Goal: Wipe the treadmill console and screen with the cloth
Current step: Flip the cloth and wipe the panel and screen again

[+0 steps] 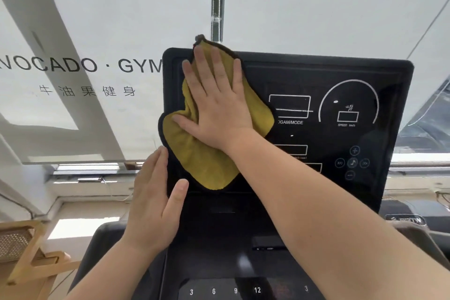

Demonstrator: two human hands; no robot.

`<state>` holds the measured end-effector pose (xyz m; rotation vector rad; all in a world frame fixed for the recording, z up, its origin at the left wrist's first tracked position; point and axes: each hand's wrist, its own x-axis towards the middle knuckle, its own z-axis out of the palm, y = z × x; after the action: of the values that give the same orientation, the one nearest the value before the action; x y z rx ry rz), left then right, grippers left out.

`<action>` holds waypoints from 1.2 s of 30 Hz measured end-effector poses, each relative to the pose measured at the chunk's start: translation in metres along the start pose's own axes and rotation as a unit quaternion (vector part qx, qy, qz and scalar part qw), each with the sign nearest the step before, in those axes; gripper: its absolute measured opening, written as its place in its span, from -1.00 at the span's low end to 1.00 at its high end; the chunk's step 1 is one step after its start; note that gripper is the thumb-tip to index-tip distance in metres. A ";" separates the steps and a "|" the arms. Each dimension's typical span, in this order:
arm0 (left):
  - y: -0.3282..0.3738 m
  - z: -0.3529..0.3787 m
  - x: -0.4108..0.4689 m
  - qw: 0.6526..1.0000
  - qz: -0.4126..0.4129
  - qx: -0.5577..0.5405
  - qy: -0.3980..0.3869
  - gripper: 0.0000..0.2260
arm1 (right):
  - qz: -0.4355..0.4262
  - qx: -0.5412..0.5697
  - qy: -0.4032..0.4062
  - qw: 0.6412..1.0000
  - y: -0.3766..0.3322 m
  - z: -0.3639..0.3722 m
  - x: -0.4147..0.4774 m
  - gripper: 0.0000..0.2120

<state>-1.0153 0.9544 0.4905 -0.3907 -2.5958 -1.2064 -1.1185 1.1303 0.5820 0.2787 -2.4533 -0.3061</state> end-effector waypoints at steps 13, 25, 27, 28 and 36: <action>0.018 0.012 0.006 0.995 -0.014 0.098 -0.021 -0.05 | 0.329 0.079 0.014 0.941 0.105 0.001 -0.070 0.01; 0.017 0.011 0.004 0.979 0.038 0.202 -0.002 -0.02 | -0.004 0.027 -0.058 0.998 -0.007 0.025 -0.090 -0.06; 0.016 0.023 0.000 0.962 0.086 0.259 -0.020 -0.04 | -0.049 0.017 -0.070 0.996 0.003 0.036 -0.125 -0.08; 0.016 0.029 -0.001 0.956 0.104 0.272 -0.031 -0.05 | -0.059 0.012 -0.071 0.996 0.011 0.041 -0.141 -0.09; 0.007 0.043 -0.016 0.942 0.125 0.309 -0.048 -0.21 | 0.060 -0.010 -0.060 0.996 0.102 0.046 -0.209 0.12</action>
<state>-1.0028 0.9897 0.4629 -0.6216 -2.7189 -0.2636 -0.9986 1.2911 0.4554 0.1058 -2.5703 -0.3018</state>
